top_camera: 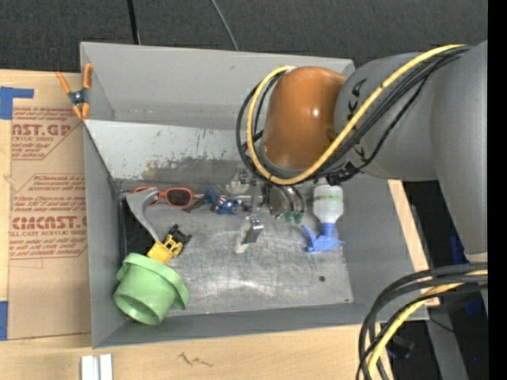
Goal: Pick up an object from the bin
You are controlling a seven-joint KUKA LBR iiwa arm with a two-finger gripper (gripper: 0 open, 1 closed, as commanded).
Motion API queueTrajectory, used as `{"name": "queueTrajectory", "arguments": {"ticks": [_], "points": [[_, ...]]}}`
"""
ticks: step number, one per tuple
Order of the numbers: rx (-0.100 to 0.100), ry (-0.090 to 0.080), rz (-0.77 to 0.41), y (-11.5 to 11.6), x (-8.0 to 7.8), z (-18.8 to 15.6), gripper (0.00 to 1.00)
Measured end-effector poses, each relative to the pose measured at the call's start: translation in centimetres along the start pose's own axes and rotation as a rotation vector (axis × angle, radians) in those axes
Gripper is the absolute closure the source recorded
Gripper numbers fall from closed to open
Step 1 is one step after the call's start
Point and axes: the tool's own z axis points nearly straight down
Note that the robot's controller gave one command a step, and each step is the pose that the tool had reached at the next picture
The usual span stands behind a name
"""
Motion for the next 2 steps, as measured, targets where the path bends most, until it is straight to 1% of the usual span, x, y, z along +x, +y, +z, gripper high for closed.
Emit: {"name": "queueTrajectory", "arguments": {"ticks": [1, 2], "points": [[0.000, 0.013, 0.021, 1.7, -1.0, 1.4, 0.00], [-0.001, 0.006, 0.023, 3.5, -1.1, 0.1, 0.00]]}}
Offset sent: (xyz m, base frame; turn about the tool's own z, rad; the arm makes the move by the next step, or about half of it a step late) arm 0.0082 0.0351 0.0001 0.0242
